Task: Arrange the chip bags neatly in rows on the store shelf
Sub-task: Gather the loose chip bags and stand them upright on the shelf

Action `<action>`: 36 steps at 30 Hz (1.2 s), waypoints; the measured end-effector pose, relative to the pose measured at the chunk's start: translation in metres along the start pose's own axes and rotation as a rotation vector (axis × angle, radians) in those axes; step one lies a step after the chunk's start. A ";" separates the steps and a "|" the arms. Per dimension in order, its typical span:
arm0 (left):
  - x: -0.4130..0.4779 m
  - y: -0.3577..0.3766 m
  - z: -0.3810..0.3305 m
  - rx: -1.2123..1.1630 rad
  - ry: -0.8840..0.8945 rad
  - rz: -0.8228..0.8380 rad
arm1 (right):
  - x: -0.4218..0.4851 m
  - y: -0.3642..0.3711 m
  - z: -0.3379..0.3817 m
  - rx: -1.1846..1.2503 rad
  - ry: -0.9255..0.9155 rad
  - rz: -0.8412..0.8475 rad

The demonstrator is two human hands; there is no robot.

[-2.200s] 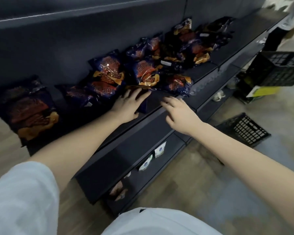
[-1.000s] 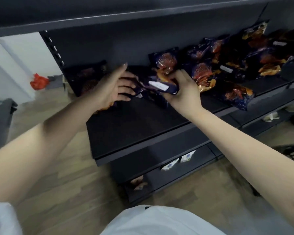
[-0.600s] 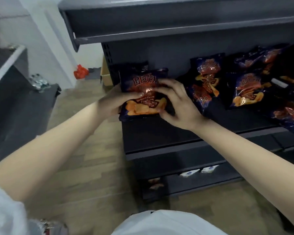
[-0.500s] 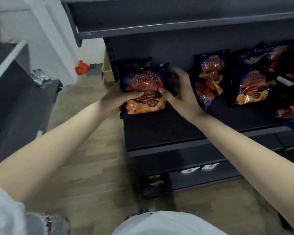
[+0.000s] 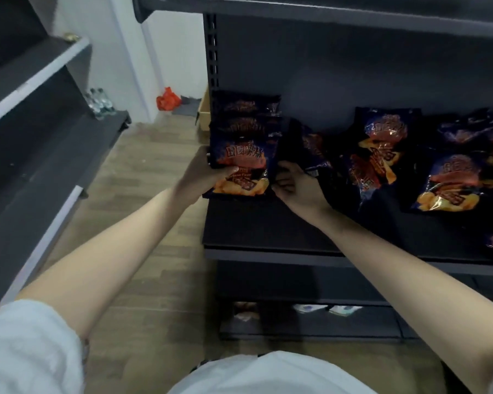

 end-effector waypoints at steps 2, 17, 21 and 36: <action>-0.002 0.008 -0.004 0.026 0.050 -0.088 | -0.012 0.001 -0.006 -0.251 -0.120 0.090; -0.024 0.021 -0.006 0.024 0.116 -0.373 | -0.035 0.007 -0.020 -0.415 -0.190 0.122; -0.043 0.032 -0.037 0.172 0.578 -0.450 | -0.046 -0.005 -0.021 -0.406 -0.218 0.029; -0.033 0.211 -0.099 1.162 0.969 -0.018 | -0.139 -0.102 -0.056 -0.607 -0.045 -0.167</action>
Point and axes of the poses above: each hand's wrist, its own x-axis towards the middle knuckle, its own y-axis out of the palm, z = x × y, the point moved 3 cm from there along x, towards the middle knuckle, and after that the axes turned 9 degrees about -y, right-handed, at the moved point
